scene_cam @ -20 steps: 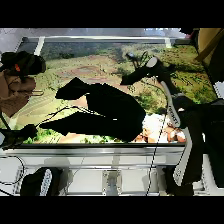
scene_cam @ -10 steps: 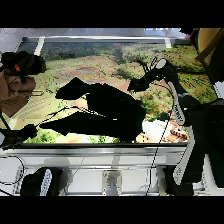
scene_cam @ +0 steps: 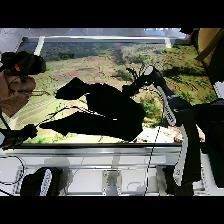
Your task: Fold the clothes and pants, and hang the long-sleeved shirts on hangers.
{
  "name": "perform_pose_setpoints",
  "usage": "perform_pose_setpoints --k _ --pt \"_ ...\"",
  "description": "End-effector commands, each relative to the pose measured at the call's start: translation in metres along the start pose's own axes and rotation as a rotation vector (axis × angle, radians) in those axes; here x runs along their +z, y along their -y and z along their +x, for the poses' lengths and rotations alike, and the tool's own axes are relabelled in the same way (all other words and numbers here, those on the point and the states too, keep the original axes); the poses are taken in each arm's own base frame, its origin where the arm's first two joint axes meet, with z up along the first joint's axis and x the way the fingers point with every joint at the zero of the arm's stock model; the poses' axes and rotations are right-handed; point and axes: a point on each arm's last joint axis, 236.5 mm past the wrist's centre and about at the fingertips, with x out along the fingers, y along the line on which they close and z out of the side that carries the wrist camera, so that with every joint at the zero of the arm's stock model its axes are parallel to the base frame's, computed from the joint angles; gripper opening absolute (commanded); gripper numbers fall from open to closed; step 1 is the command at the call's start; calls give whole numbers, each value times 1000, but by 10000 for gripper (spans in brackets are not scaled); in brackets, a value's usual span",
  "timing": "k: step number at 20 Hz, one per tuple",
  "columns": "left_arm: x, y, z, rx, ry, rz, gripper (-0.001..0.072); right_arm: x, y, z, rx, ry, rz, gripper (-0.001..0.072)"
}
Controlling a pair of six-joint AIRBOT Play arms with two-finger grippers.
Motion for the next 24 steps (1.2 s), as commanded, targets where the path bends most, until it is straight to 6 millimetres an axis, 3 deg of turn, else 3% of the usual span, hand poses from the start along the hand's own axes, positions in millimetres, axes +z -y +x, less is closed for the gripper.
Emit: perform_pose_setpoints --k 1,3,7,9,11,14,17,21,24 --pt "0 0 0 1 -1 -1 536 22 -16 -15 1 73 -71 22" --pt "0 0 0 1 -1 0 536 26 -20 -46 -10 110 -81 22" --pt "-1 0 2 1 -4 0 536 4 -18 -146 -101 126 -99 22" --pt "-11 1 13 -3 -32 0 536 -20 -12 -199 -182 126 -70 22" --pt "-29 16 30 -70 -80 -24 536 -47 -8 -247 -263 122 -35 22" --pt "-44 54 50 -235 -103 -109 536 -97 5 -291 -370 95 55 22" --pt "-37 72 57 -316 -64 -170 536 -155 25 -294 -408 41 180 22" --pt "-37 72 57 -318 -61 -172 537 -230 65 -246 -418 69 381 22" --pt "-33 73 58 -320 -45 -182 537 -285 79 -207 -407 65 488 22"
